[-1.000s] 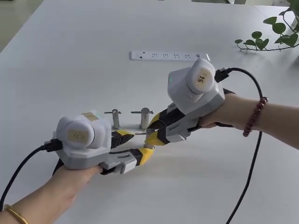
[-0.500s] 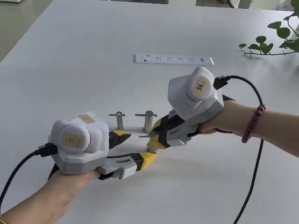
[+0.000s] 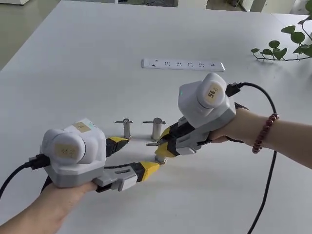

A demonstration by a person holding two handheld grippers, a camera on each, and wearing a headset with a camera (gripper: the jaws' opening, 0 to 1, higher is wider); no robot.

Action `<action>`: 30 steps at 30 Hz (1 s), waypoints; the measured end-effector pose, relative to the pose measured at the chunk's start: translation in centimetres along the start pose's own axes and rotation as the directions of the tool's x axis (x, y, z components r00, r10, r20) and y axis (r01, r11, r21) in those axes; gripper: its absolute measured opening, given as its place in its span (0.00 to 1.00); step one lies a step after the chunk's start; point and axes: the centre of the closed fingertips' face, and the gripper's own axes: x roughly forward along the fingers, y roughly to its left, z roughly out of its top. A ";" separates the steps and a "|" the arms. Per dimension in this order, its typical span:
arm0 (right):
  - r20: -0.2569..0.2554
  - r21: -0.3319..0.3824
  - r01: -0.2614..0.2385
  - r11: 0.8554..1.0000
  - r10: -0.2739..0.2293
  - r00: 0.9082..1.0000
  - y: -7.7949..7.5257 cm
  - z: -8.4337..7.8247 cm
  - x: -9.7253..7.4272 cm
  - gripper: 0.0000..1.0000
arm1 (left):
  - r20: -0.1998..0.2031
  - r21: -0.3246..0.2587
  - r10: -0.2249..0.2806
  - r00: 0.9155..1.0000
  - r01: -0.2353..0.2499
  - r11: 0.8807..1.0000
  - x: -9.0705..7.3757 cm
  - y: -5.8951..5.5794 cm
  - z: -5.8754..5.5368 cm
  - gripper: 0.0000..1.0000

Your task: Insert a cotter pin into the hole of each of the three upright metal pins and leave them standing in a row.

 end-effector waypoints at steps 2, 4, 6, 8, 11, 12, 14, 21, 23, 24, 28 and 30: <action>-0.001 -0.002 -0.001 1.000 0.001 1.000 0.0 0.0 0.0 0.09 | -0.004 0.001 0.005 1.000 -0.005 1.000 -0.1 0.1 -0.1 0.56; -0.002 -0.004 -0.001 1.000 0.001 1.000 0.0 0.0 0.0 0.08 | -0.004 0.003 0.007 1.000 -0.007 1.000 -0.2 0.2 -0.1 0.58; -0.001 -0.006 -0.002 1.000 0.002 1.000 0.0 0.0 0.0 0.08 | -0.002 0.006 0.009 1.000 -0.009 1.000 -0.3 0.2 -0.1 0.59; 0.002 -0.004 -0.004 1.000 0.004 1.000 0.0 0.0 0.0 0.08 | 0.002 0.008 0.013 1.000 -0.013 1.000 -0.5 0.3 0.1 0.60; 0.011 0.002 -0.013 1.000 0.013 1.000 0.1 0.1 0.0 0.08 | 0.005 0.000 0.018 1.000 -0.018 1.000 -0.8 0.4 0.2 0.61; 0.009 -0.003 -0.013 1.000 0.013 1.000 0.1 0.1 0.0 0.08 | 0.002 0.005 0.025 1.000 -0.026 1.000 -0.8 0.5 0.2 0.61; 0.006 -0.009 -0.010 1.000 0.010 1.000 0.1 0.0 0.0 0.08 | -0.005 0.012 0.029 1.000 -0.029 1.000 -1.0 0.5 0.1 0.61; 0.002 -0.005 0.003 1.000 -0.003 1.000 -0.7 -0.2 -0.4 0.08 | -0.003 0.010 0.034 0.999 -0.034 0.999 -1.6 0.8 0.1 0.62; -0.004 -0.011 0.010 1.000 -0.010 1.000 -0.9 -0.3 -0.6 0.08 | 0.006 0.007 0.034 0.999 -0.034 0.999 -1.8 0.9 0.3 0.64; -0.006 -0.013 0.013 1.000 -0.013 1.000 -0.9 -0.3 -0.7 0.08 | 0.010 0.007 0.038 0.999 -0.038 0.999 -1.9 1.0 0.4 0.65; -0.005 -0.009 0.022 1.000 -0.022 1.000 -1.3 -0.4 -1.2 0.08 | 0.014 0.010 0.053 0.999 -0.053 0.999 -2.1 1.3 0.5 0.66; -0.007 -0.011 0.028 1.000 -0.028 1.000 -1.5 -0.5 -1.3 0.08 | 0.015 0.007 0.057 0.998 -0.057 0.998 -2.2 1.4 0.5 0.66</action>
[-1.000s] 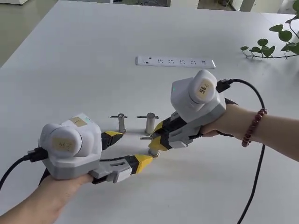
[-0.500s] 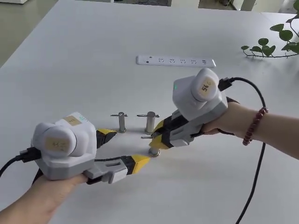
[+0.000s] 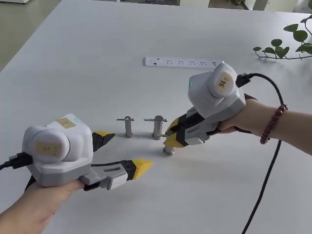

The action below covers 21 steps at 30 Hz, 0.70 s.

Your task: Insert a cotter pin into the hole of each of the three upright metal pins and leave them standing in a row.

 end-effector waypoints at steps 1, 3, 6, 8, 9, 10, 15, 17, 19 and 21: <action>0.000 0.004 0.006 1.000 -0.006 1.000 -0.2 0.0 -0.1 0.08 | 0.001 -0.002 0.004 1.000 -0.004 1.000 0.0 0.0 0.0 0.66; 0.001 0.006 0.009 1.000 -0.009 1.000 -0.4 -0.1 -0.3 0.08 | 0.003 0.000 0.008 1.000 -0.008 1.000 -0.1 0.1 0.1 0.67; 0.003 0.007 0.019 1.000 -0.019 1.000 -1.1 -0.5 -0.7 0.08 | 0.001 -0.003 0.013 1.000 -0.013 1.000 -0.2 0.2 0.0 0.67; 0.005 0.012 0.028 1.000 -0.028 1.000 -1.5 -0.6 -0.9 0.08 | -0.001 0.000 0.018 1.000 -0.018 1.000 -0.2 0.3 0.0 0.67; 0.005 0.015 0.032 0.999 -0.032 0.999 -1.7 -0.7 -1.1 0.08 | -0.001 0.000 0.019 1.000 -0.019 1.000 -0.3 0.3 0.0 0.67; 0.002 0.012 0.035 0.999 -0.035 0.999 -1.8 -0.8 -1.2 0.08 | -0.001 -0.001 0.018 1.000 -0.018 1.000 -0.3 0.2 0.0 0.67; -0.003 0.015 0.048 0.999 -0.048 0.999 -2.6 -1.2 -1.7 0.08 | 0.000 0.003 0.021 1.000 -0.021 1.000 -0.4 0.2 0.0 0.67; -0.008 0.015 0.052 0.999 -0.052 0.999 -2.8 -1.4 -1.8 0.08 | 0.003 0.001 0.022 1.000 -0.022 1.000 -0.5 0.3 0.1 0.67; -0.010 0.015 0.054 0.998 -0.054 0.999 -3.1 -1.6 -1.8 0.08 | 0.008 0.002 0.024 1.000 -0.024 1.000 -0.5 0.4 0.2 0.67; -0.013 0.016 0.051 0.999 -0.051 0.999 -3.3 -1.9 -1.9 0.08 | 0.014 -0.004 0.023 1.000 -0.023 1.000 -0.6 0.4 0.4 0.68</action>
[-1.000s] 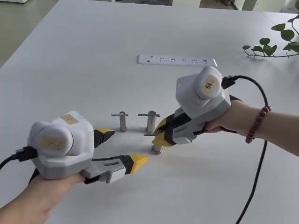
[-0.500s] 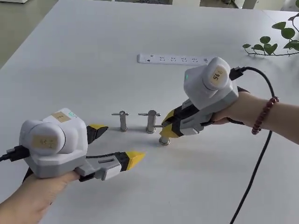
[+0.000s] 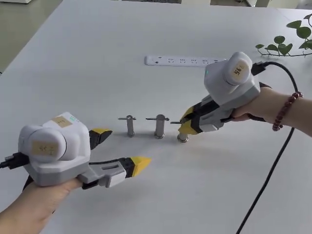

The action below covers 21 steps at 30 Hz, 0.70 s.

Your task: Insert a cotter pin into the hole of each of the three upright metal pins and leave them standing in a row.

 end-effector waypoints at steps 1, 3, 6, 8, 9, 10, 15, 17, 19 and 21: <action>-0.001 0.000 -0.001 1.000 0.001 1.000 -0.1 -0.1 0.0 0.08 | 0.001 0.001 0.001 1.000 -0.001 1.000 0.0 0.0 0.0 0.68; -0.003 0.002 0.001 1.000 -0.001 1.000 -0.4 -0.3 -0.1 0.08 | 0.001 0.004 0.005 1.000 -0.005 1.000 -0.1 0.2 0.1 0.68; -0.008 0.006 0.005 1.000 -0.005 1.000 -0.8 -0.6 -0.1 0.08 | 0.003 -0.004 0.008 1.000 -0.008 1.000 -0.2 0.3 0.1 0.68; -0.006 0.008 0.007 1.000 -0.007 1.000 -1.0 -0.7 -0.1 0.08 | -0.003 -0.002 0.010 1.000 -0.010 1.000 -0.2 0.4 -0.1 0.67; -0.004 0.009 0.006 1.000 -0.006 1.000 -1.1 -0.8 -0.1 0.08 | -0.003 -0.002 0.011 1.000 -0.011 1.000 -0.2 0.4 -0.1 0.67; -0.005 0.011 0.004 1.000 -0.004 1.000 -1.2 -0.8 -0.1 0.08 | -0.002 -0.004 0.011 1.000 -0.011 1.000 -0.2 0.4 -0.1 0.67; -0.011 0.000 -0.003 1.000 0.003 1.000 -1.3 -1.0 -0.1 0.08 | 0.001 -0.005 0.012 1.000 -0.012 1.000 -0.2 0.5 0.0 0.68; -0.013 0.002 -0.006 1.000 0.006 1.000 -1.4 -1.1 -0.1 0.08 | 0.002 -0.006 0.011 1.000 -0.011 1.000 -0.2 0.5 0.0 0.68; -0.015 0.000 -0.007 1.000 0.007 1.000 -1.5 -1.2 -0.2 0.09 | 0.000 -0.005 0.011 1.000 -0.011 1.000 -0.3 0.5 0.0 0.68; -0.012 -0.008 -0.011 1.000 0.011 1.000 -1.5 -1.1 -0.1 0.09 | -0.001 -0.002 0.012 1.000 -0.012 1.000 -0.3 0.6 0.0 0.68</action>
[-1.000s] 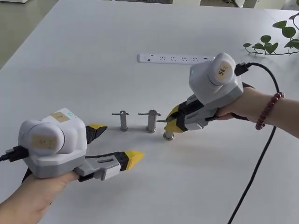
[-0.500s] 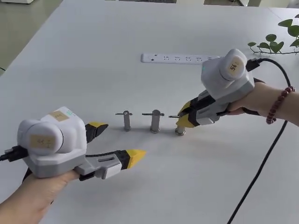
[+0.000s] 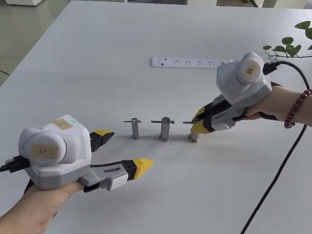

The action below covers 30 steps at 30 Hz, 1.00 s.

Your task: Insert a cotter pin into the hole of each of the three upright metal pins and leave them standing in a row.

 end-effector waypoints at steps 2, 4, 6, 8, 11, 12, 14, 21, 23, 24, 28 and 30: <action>0.000 0.006 0.000 1.000 0.000 1.000 0.0 0.0 0.0 0.09 | 0.000 0.000 0.000 1.000 0.000 1.000 0.0 0.0 0.0 0.68; 0.002 0.005 -0.004 1.000 0.004 1.000 0.0 0.0 0.0 0.09 | 0.000 0.000 -0.001 1.000 0.001 1.000 -0.1 0.0 0.0 0.68; 0.000 0.007 -0.008 1.000 0.008 1.000 0.0 -0.1 0.0 0.09 | -0.004 0.005 0.000 1.000 0.000 1.000 -0.1 0.1 0.0 0.68; -0.001 0.006 -0.012 1.000 0.012 1.000 0.0 0.0 0.0 0.09 | -0.003 0.002 -0.001 1.000 0.001 1.000 -0.2 0.1 0.0 0.67; 0.006 0.020 -0.019 1.000 0.019 1.000 -0.3 -0.2 0.1 0.09 | -0.003 0.005 0.000 1.000 0.000 1.000 -0.2 0.1 0.1 0.67; 0.010 0.027 -0.020 0.999 0.020 1.000 -0.2 -0.1 0.1 0.09 | -0.005 0.006 0.001 1.000 -0.001 1.000 -0.2 0.1 0.0 0.68; 0.021 0.034 -0.020 0.999 0.019 1.000 -0.2 0.0 0.1 0.10 | -0.008 0.005 0.001 1.000 -0.001 1.000 -0.3 0.1 0.0 0.68; 0.044 0.054 0.000 0.999 -0.002 0.999 -0.2 0.3 -0.3 0.16 | -0.011 0.009 0.010 1.000 -0.010 1.000 -0.3 0.1 0.1 0.68; 0.049 0.065 0.009 0.998 -0.012 0.999 -0.1 0.3 -0.4 0.18 | -0.012 0.008 0.011 1.000 -0.011 1.000 -0.4 0.1 0.2 0.68; 0.050 0.066 0.012 0.998 -0.015 0.999 -0.1 0.3 -0.5 0.19 | -0.012 0.008 0.011 1.000 -0.011 1.000 -0.4 0.1 0.2 0.68; 0.065 0.106 0.042 0.994 -0.049 0.997 0.0 0.5 -1.2 0.26 | -0.007 0.001 0.018 1.000 -0.018 1.000 -0.5 0.1 0.5 0.68; 0.073 0.127 0.064 0.990 -0.073 0.995 0.0 0.7 -1.7 0.30 | -0.003 -0.005 0.021 1.000 -0.021 1.000 -0.5 0.1 0.7 0.68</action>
